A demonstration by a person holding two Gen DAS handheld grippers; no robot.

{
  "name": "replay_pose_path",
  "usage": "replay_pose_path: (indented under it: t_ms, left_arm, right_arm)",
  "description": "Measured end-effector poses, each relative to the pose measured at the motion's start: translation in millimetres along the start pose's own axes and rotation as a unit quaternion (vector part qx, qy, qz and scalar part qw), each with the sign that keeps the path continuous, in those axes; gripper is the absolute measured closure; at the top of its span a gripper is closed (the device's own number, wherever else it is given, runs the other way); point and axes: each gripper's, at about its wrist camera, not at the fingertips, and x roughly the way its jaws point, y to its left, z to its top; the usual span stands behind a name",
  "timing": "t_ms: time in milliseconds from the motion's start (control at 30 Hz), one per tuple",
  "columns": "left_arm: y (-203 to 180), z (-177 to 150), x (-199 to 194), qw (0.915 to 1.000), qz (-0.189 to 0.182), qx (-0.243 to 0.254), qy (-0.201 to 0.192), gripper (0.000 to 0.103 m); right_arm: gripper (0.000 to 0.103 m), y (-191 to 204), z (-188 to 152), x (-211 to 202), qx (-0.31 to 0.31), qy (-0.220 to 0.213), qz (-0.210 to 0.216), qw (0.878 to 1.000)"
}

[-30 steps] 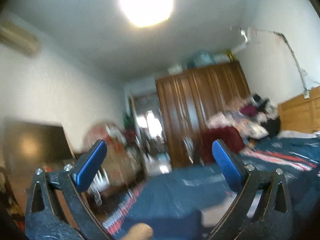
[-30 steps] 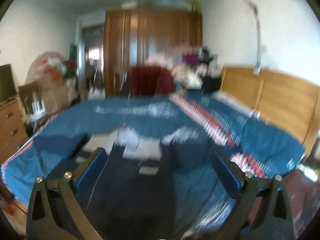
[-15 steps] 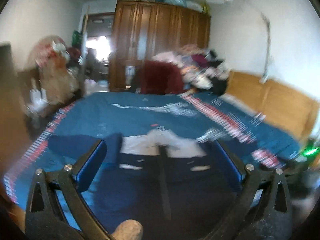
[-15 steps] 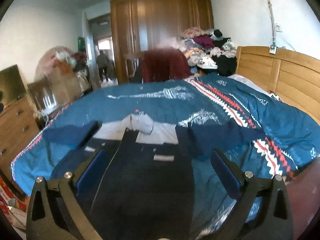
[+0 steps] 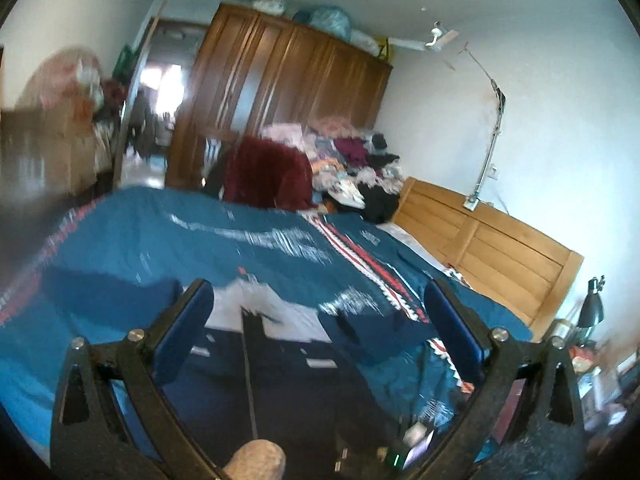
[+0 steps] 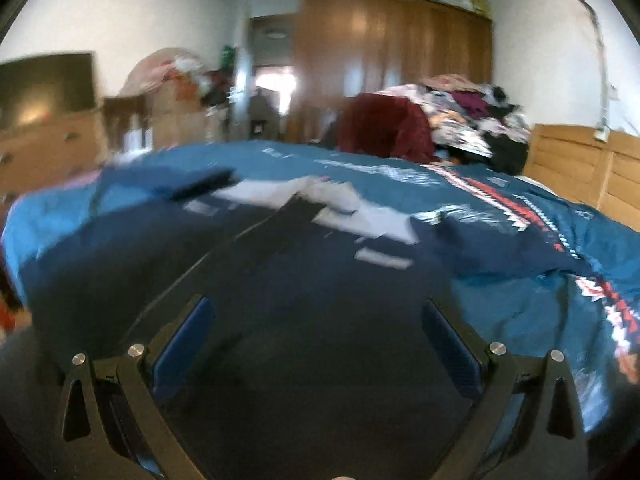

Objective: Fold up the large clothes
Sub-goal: 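Lower both tools over the navy jacket toward its sleeves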

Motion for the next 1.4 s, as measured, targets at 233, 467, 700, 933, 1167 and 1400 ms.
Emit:
replay_pose_path:
  t_ms: [233, 467, 700, 933, 1167, 1400]
  left_arm:
    - [36.4, 33.9, -15.4, 0.9958, -0.026, -0.087, -0.007, 0.000]
    - [18.7, 27.3, -18.3, 0.9977, 0.002, -0.067, -0.011, 0.000]
    - [4.4, -55.7, 51.4, 0.9791, 0.164, 0.113, 0.041, 0.000]
    - [30.8, -144.3, 126.0, 0.9709, 0.174, 0.071, 0.149, 0.000]
    - [28.7, -125.7, 124.7, 0.9815, 0.155, 0.045, 0.103, 0.000]
    - [1.8, -86.0, 119.1, 0.9897, 0.090, 0.081, -0.076, 0.000]
  right_arm:
    - [0.000, 63.8, -4.5, -33.2, -0.090, -0.098, 0.019, 0.991]
    - [0.000, 55.4, 57.1, 2.5, 0.064, -0.008, 0.121, 0.991]
    - [0.000, -49.2, 95.8, 40.8, 0.168, 0.209, 0.011, 0.963]
    - [0.001, -80.8, 84.3, 38.1, 0.200, 0.264, -0.022, 0.943]
    - [0.002, -104.4, 140.4, -22.5, 0.149, 0.117, -0.082, 0.978]
    - [0.001, -147.0, 114.5, -7.9, 0.037, 0.104, -0.130, 0.985]
